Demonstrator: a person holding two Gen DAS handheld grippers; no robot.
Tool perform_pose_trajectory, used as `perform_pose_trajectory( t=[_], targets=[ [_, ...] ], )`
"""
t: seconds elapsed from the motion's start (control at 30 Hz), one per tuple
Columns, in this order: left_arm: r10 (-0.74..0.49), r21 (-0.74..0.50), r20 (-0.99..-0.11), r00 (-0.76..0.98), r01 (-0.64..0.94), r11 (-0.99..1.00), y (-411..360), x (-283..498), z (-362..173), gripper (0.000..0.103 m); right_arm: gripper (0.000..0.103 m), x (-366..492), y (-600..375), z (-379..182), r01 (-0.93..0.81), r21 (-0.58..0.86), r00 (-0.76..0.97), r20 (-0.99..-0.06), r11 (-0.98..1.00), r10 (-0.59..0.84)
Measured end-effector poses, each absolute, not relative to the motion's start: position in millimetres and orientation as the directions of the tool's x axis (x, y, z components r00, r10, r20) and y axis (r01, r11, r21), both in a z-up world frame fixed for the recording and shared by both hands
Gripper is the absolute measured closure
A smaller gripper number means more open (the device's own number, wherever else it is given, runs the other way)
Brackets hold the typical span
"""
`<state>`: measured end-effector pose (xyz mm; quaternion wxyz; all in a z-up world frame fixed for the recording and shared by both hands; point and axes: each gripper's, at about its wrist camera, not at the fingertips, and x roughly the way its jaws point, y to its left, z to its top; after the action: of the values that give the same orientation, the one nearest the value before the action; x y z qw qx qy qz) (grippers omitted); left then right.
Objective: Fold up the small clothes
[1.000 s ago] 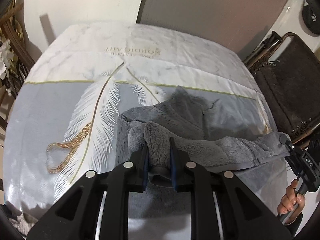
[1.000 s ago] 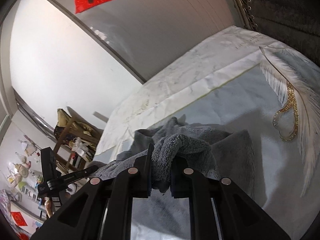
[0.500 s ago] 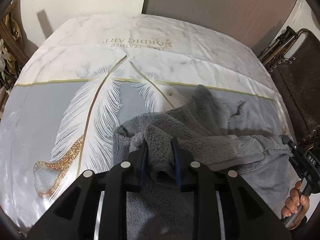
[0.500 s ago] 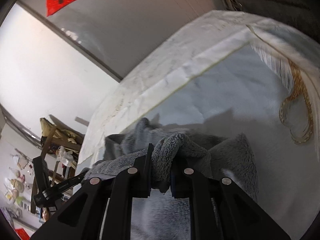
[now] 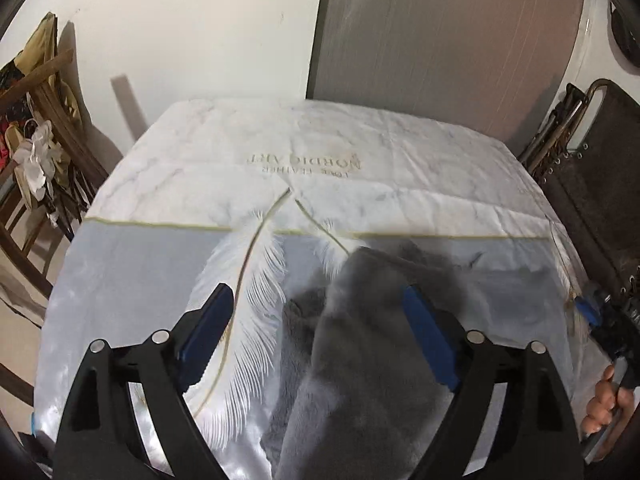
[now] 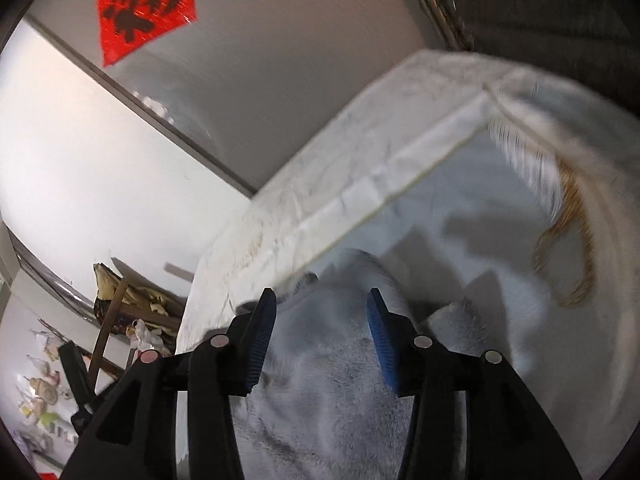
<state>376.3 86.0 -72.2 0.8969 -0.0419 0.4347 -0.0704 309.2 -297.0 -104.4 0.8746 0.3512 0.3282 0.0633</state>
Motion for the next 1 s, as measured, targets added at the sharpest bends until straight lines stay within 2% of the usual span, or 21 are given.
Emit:
perform_pose_trajectory(
  t=[0.07,0.27,0.43,0.5,0.53,0.63,0.73,0.87,1.0],
  targets=[
    [-0.159,-0.113,-0.79,0.593,0.114,0.987,75.1,375.2,-81.0,0.019,0.055,306.9,-285.3,-95.3,0.088,0.632,0.78,-0.525,0.77,0.342],
    [-0.127,-0.033,-0.819,0.56,0.175,0.984,20.7,389.4,-104.0,0.019,0.057,337.1,-203.1,-100.7,-0.012,0.439,0.72,-0.62,0.899,0.312],
    [-0.036,0.063,-0.845,0.534,0.166,0.984,-11.7,411.3,-140.2,0.019,0.057,377.4,-169.7,-134.4,0.041,0.305,0.647,-0.734,0.951,0.208],
    [0.023,0.115,-0.866,0.499,0.154,0.981,-16.2,421.4,-162.3,0.013,0.056,392.9,-170.3,-161.5,0.076,0.28,0.565,-0.803,0.957,0.19],
    [0.04,0.129,-0.863,0.504,0.143,0.981,-16.4,423.3,-168.1,0.004,0.057,391.5,-172.5,-161.5,0.069,0.288,0.587,-0.786,0.955,0.195],
    [0.048,0.137,-0.856,0.515,0.136,0.981,-14.5,422.4,-167.8,0.004,0.06,387.7,-179.9,-154.7,0.084,0.321,0.586,-0.781,0.943,0.214],
    [0.033,0.111,-0.859,0.511,0.123,0.986,-3.4,412.2,-155.6,0.004,0.06,363.7,-193.1,-134.4,0.093,0.379,0.644,-0.728,0.921,0.235],
    [-0.015,0.064,-0.844,0.536,0.127,0.99,19.4,375.8,-133.9,0.004,0.059,312.1,-195.2,-111.4,0.079,0.285,0.689,-0.708,0.955,0.154],
    [0.0,0.073,-0.852,0.524,0.118,0.99,36.5,347.9,-142.7,0.004,0.058,278.4,-202.3,-130.6,0.096,0.251,0.652,-0.747,0.963,0.13]
  ],
)
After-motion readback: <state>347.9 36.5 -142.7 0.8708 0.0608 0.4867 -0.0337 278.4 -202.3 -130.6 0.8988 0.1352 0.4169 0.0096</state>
